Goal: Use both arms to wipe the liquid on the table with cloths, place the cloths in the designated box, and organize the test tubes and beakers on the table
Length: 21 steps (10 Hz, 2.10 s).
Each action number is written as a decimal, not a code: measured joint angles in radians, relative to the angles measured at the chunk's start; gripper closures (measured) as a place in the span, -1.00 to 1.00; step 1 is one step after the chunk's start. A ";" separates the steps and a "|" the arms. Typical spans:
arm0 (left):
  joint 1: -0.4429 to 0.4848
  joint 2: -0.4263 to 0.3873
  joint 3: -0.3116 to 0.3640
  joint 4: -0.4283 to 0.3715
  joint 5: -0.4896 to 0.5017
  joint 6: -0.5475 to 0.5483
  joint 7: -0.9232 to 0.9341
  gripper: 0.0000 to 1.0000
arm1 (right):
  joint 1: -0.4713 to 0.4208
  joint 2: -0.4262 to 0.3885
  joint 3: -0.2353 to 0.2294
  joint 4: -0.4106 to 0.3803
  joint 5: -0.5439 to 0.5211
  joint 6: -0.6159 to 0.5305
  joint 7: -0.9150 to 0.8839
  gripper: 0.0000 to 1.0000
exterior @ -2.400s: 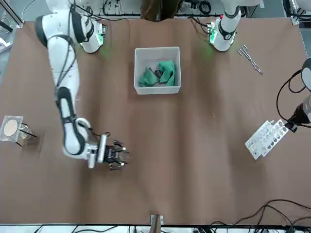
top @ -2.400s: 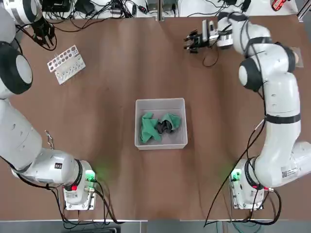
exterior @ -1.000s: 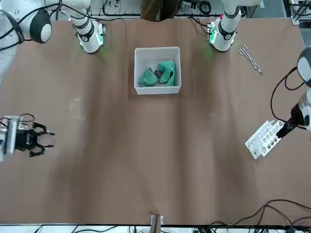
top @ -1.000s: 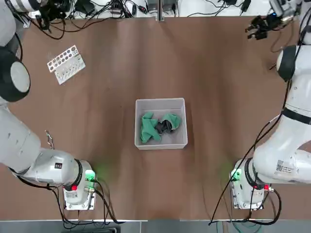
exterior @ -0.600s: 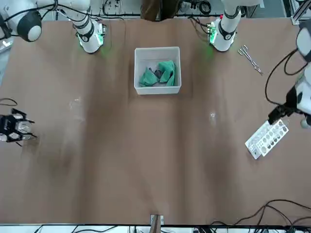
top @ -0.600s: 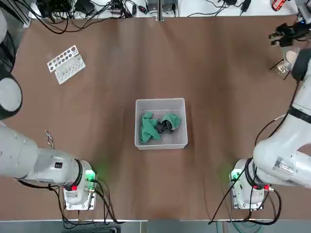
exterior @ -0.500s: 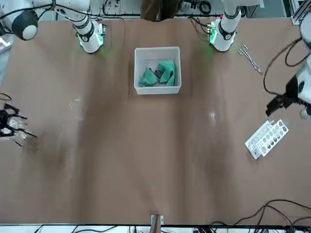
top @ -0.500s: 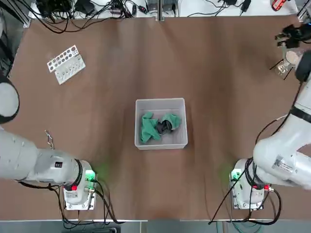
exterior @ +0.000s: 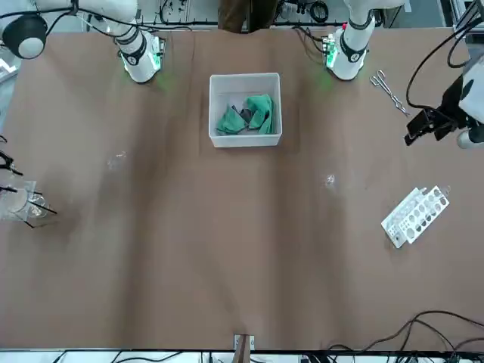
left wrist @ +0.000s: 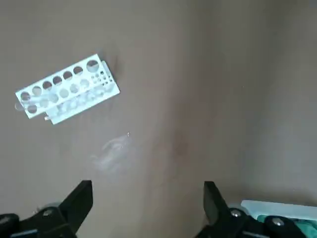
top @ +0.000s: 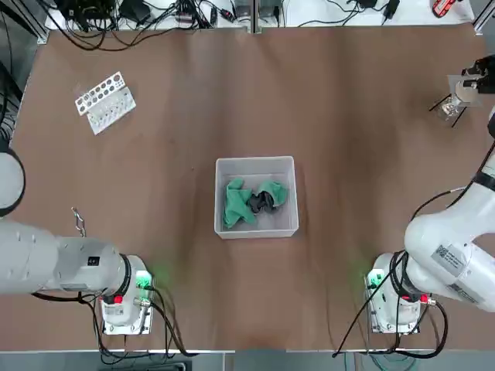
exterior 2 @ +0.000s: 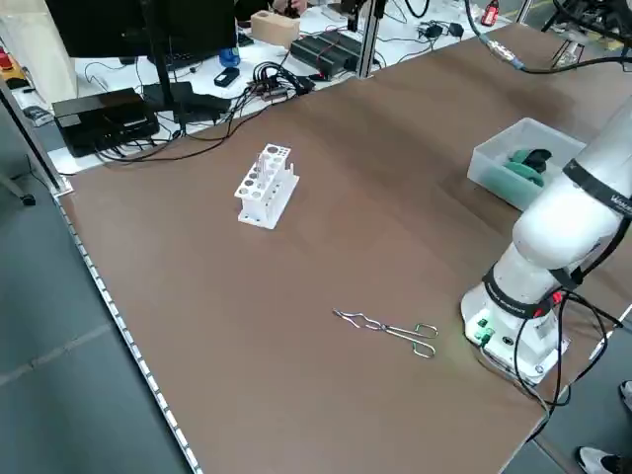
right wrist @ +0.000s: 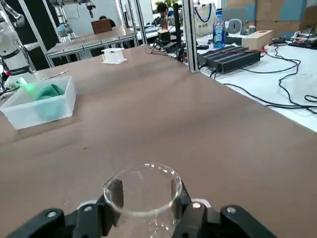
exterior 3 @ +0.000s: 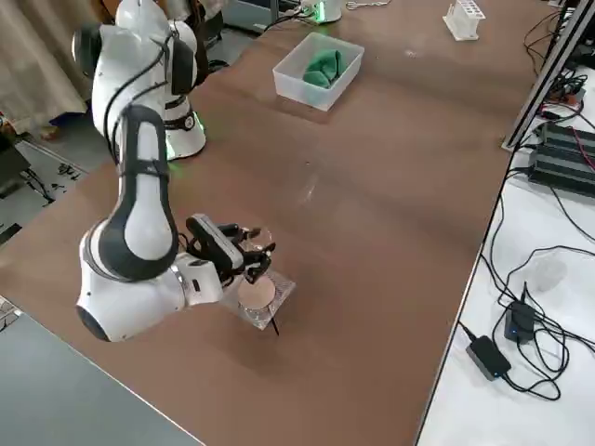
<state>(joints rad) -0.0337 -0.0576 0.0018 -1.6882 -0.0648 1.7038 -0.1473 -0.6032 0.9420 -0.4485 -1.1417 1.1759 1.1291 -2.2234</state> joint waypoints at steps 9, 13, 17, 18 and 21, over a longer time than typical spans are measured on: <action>-0.002 0.095 -0.001 0.090 0.014 -0.020 0.092 -0.95 | -0.131 0.037 0.068 0.012 0.000 0.038 -0.048 0.01; -0.003 0.095 -0.002 0.090 0.015 -0.020 0.092 -0.95 | -0.130 0.045 0.081 0.013 0.000 0.076 -0.124 0.01; -0.002 0.095 -0.007 0.089 0.015 -0.021 0.092 -0.96 | -0.131 0.059 0.121 0.013 0.000 0.098 -0.129 0.01; -0.002 0.095 -0.007 0.087 0.015 -0.022 0.092 -0.96 | -0.131 0.060 0.126 0.014 0.000 0.102 -0.130 0.01; -0.002 0.095 -0.007 0.083 0.015 -0.022 0.092 -0.96 | -0.132 0.060 0.127 0.019 0.000 0.114 -0.130 0.01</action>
<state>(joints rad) -0.0362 0.0379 -0.0052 -1.6050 -0.0497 1.6814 -0.0556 -0.7351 1.0017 -0.3210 -1.1228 1.1762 1.2429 -2.3536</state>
